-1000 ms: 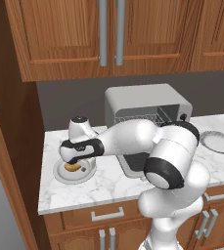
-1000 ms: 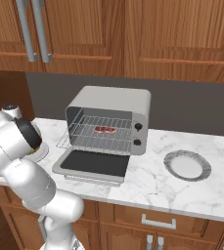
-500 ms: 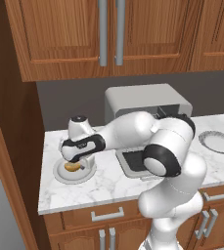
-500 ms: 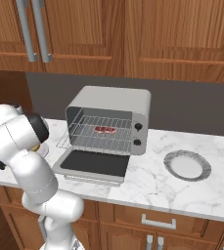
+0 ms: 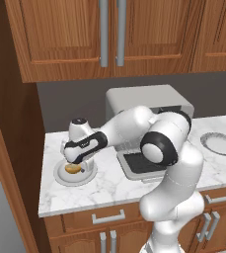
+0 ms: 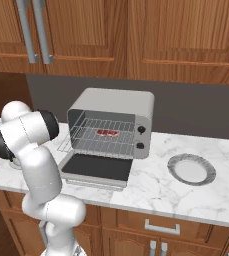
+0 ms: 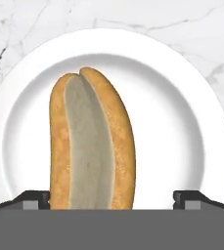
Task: Open the toaster oven door. Place the hotdog bun on the top rack in the toaster oven and place the steak on the bottom rack.
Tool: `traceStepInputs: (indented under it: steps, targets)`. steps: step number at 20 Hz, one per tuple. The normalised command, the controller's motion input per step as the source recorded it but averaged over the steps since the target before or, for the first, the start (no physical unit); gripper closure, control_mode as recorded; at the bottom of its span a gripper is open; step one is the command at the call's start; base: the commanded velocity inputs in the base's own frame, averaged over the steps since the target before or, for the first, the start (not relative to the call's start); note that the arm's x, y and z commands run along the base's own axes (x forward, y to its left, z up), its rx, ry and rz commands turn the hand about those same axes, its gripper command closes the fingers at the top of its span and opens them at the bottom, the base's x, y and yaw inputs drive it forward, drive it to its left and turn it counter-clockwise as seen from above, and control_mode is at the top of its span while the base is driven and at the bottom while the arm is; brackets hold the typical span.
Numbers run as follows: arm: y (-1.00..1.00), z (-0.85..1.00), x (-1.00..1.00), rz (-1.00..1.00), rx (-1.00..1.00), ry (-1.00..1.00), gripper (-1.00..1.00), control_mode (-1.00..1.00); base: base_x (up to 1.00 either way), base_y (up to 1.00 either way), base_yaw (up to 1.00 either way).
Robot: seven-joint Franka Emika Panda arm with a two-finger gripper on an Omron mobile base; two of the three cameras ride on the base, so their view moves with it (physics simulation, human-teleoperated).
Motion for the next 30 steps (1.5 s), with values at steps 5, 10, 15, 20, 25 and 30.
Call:
traceStepInputs:
  steps: [5,10,15,20,25,30]
  targets:
    - [0.01,-0.17,0.13,-0.04,0.00,0.10,-1.00,-1.00,0.00,0.00,0.00]
    - [0.04,-0.19,0.09,-0.04,0.00,0.11,-1.00,-1.00,0.00,0.00,0.00]
    - [0.05,-0.26,0.01,-0.04,0.00,0.08,-1.00,-1.00,0.00,0.00,0.00]
    - [0.05,-0.28,0.00,-0.05,0.00,0.04,1.00,-1.00,0.00,0.00,0.00]
    - [0.01,-0.06,0.00,-0.05,0.00,0.00,1.00,-1.00,0.00,0.00,0.00]
    - [-0.05,0.03,-0.02,-0.05,0.00,0.00,1.00,-1.00,0.00,0.00,0.00]
